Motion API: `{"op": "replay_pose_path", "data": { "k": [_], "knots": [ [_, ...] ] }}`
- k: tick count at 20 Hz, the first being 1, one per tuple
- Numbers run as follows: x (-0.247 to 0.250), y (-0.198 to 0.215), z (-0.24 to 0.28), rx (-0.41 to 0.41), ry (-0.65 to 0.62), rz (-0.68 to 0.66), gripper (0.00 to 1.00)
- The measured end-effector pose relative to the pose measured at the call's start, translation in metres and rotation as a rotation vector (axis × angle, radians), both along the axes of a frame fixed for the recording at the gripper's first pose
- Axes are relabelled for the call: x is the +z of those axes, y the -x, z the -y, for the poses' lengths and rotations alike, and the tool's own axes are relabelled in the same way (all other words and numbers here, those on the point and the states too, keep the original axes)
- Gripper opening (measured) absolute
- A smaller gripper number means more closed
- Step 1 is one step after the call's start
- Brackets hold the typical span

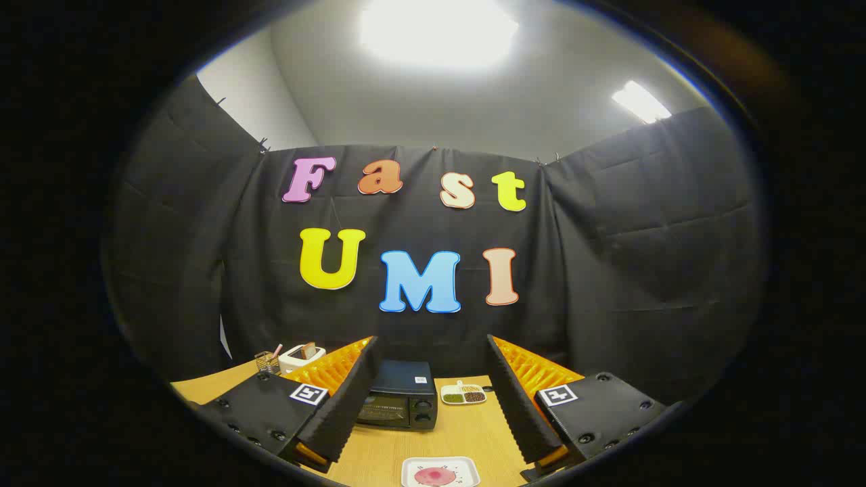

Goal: Open the toaster oven, put the food inside, and close the toaster oven door.

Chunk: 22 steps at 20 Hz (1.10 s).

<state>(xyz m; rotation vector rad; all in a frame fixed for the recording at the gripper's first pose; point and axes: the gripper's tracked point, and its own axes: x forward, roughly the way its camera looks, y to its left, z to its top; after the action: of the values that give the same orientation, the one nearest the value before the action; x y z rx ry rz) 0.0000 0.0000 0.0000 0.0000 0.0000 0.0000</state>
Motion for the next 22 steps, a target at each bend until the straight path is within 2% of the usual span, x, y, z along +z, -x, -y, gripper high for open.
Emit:
{"op": "replay_pose_path", "data": {
  "k": [16,22],
  "knots": [
    [-0.008,-0.005,-0.001,0.011,0.005,0.001,0.97],
    [-0.010,-0.020,-0.010,0.035,0.013,0.008,0.97]
  ]
}}
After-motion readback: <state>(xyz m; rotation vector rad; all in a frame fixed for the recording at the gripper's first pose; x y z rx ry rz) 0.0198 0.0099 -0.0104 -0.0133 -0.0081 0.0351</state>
